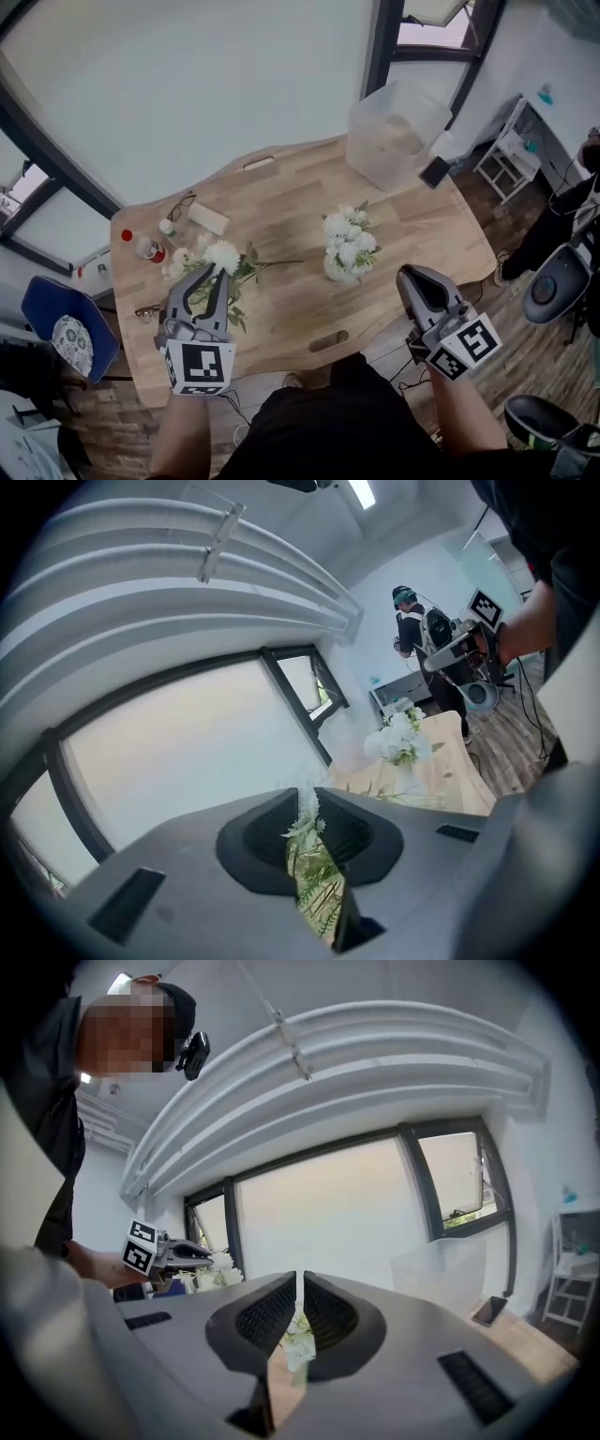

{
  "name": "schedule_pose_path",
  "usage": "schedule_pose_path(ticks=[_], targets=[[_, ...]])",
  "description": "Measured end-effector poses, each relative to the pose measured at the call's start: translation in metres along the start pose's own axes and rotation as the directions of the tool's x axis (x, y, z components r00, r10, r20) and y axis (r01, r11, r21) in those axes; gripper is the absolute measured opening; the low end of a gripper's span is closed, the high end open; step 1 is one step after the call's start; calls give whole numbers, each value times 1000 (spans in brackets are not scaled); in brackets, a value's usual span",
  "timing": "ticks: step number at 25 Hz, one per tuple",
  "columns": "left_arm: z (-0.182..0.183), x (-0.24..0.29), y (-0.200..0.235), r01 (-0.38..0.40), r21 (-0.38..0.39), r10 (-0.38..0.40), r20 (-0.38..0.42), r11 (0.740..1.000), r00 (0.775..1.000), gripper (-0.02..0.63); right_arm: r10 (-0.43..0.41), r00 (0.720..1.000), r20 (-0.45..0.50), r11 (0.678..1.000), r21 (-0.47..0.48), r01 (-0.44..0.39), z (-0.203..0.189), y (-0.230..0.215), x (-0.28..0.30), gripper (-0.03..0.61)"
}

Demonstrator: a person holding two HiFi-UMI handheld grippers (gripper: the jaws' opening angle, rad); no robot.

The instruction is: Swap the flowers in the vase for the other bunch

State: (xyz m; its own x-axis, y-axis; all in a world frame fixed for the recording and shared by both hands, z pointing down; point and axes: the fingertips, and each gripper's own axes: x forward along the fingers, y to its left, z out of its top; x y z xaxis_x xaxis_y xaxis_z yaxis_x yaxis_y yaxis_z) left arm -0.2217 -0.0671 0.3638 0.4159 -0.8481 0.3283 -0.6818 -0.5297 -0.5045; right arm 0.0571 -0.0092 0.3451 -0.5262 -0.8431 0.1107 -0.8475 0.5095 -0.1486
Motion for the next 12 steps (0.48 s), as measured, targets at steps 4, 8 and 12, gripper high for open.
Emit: schedule_pose_path(ticks=[4,8,12], targets=[[8,19,3,-56,-18,55,-51,998,997,52,115,991,-65,993,9,-114,-9,-15,28,29],[17,31,1,-106,-32,102,-104,994,989,52,210,971,-113,978,9,-210,-17,-20,46,37],[23,39,-3,-157,-42,149,-150,987,977,52,270,951,-149,963,25,-269,-23,-34,58,112]])
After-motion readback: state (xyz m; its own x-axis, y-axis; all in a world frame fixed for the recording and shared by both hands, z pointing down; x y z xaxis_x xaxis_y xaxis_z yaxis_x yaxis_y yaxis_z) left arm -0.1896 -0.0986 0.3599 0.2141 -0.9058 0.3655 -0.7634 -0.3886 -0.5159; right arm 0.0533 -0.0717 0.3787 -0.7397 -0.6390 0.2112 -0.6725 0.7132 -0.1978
